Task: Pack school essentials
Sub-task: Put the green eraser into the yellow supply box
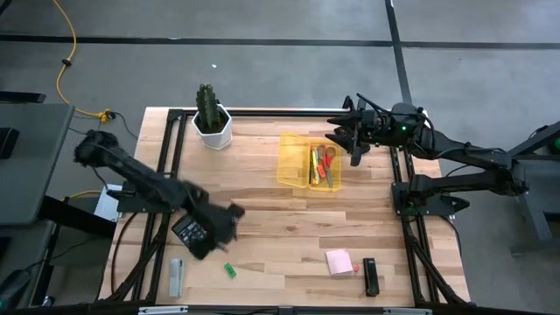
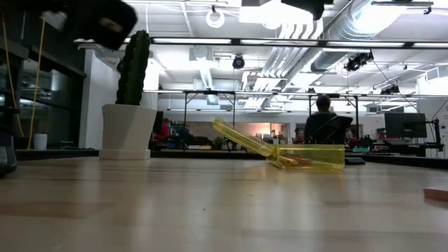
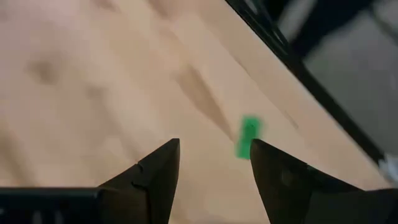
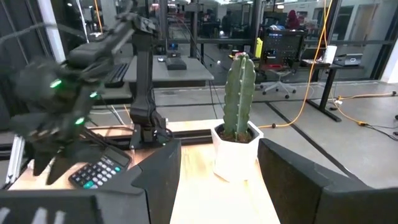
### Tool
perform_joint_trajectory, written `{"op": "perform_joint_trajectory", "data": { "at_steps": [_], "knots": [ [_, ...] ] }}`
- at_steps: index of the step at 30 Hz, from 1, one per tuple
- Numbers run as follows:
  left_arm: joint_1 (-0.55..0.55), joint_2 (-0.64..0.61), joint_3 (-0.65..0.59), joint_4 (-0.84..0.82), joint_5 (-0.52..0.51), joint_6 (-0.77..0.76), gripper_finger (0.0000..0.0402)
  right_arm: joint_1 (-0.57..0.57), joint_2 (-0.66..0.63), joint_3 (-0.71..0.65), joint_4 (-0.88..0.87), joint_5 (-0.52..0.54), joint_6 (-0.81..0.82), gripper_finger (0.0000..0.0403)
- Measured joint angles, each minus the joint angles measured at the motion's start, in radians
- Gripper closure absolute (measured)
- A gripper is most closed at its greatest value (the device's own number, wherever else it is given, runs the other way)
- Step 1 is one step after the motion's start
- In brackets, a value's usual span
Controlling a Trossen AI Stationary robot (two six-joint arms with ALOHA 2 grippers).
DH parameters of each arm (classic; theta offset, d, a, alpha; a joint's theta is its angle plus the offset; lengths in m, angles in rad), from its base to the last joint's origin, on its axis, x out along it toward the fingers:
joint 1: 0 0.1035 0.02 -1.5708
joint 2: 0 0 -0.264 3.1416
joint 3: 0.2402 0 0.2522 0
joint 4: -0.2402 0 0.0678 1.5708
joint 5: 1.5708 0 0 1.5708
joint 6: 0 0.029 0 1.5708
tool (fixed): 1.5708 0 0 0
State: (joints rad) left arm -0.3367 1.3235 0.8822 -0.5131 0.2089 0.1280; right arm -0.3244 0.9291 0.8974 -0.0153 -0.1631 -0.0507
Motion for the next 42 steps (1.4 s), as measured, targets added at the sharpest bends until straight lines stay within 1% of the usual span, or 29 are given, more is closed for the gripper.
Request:
{"op": "perform_joint_trajectory", "data": {
  "at_steps": [3, 5, 7, 10, 14, 19, 23, 28, 31, 39, 42],
  "knots": [
    [-0.091, 0.096, 0.000, 0.039, -0.005, 0.057, 0.0218, 0.000, 0.000, 0.000, -0.006, 0.000, -0.002, 0.0197],
    [-0.136, 0.157, 0.000, 0.078, -0.007, 0.068, 0.0218, 0.000, 0.000, 0.000, -0.013, 0.000, -0.003, 0.0197],
    [-0.169, 0.211, 0.000, 0.131, -0.008, 0.069, 0.0218, 0.000, 0.000, 0.000, -0.020, 0.009, -0.003, 0.0197],
    [-0.200, 0.279, 0.000, 0.189, -0.012, 0.068, 0.0218, 0.000, 0.000, 0.000, -0.036, 0.056, -0.003, 0.0197],
    [-0.213, 0.359, -0.001, 0.217, -0.015, 0.067, 0.0218, 0.000, 0.000, 0.000, -0.051, 0.092, -0.003, 0.0197],
    [-0.211, 0.436, 0.000, 0.232, -0.038, 0.067, 0.0218, 0.000, 0.000, 0.000, -0.052, 0.093, -0.003, 0.0197],
    [-0.211, 0.460, 0.003, 0.232, -0.061, 0.050, 0.0218, 0.000, 0.000, 0.000, -0.053, 0.095, -0.003, 0.0197],
    [-0.210, 0.459, 0.002, 0.235, -0.061, 0.051, 0.0220, 0.000, 0.000, 0.000, -0.052, 0.095, -0.003, 0.0197],
    [-0.209, 0.459, 0.002, 0.237, -0.066, 0.051, 0.0238, 0.000, 0.000, 0.000, -0.052, 0.095, -0.003, 0.0197],
    [-0.208, 0.460, 0.001, 0.238, -0.071, 0.042, 0.0329, 0.000, 0.000, 0.000, -0.052, 0.096, -0.003, 0.0197],
    [-0.206, 0.454, -0.001, 0.238, -0.068, 0.026, 0.0346, 0.000, 0.000, 0.000, -0.052, 0.096, -0.003, 0.0197]
  ]
}}
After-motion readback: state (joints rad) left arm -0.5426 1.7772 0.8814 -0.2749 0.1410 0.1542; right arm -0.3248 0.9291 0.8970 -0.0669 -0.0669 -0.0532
